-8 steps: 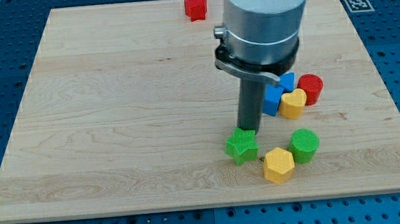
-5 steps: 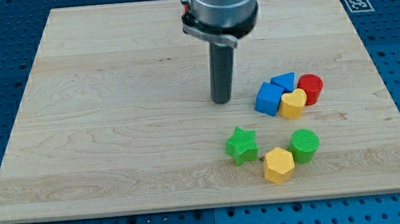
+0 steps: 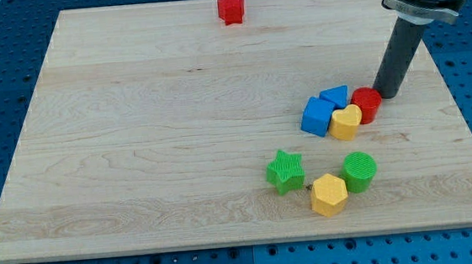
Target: Move the red circle along with yellow heart to the green star
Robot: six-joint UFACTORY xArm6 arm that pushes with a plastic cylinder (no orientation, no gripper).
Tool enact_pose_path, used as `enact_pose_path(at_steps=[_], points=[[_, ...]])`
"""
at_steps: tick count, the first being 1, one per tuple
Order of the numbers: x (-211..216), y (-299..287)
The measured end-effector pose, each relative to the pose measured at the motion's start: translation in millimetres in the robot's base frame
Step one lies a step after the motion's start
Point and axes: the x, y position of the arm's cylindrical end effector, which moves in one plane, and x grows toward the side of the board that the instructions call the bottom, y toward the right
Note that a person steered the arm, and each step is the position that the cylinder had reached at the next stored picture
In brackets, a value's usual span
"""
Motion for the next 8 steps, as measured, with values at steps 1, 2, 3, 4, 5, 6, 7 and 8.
enact_pose_path(at_steps=[1, 2, 3, 4, 5, 6, 7, 8], points=[[5.4, -12.0], [22.5, -22.9], [44.0, -23.4], [57.5, -23.3], [46.6, -23.3], [41.8, -23.8], [54.0, -23.8], [56.8, -25.1]])
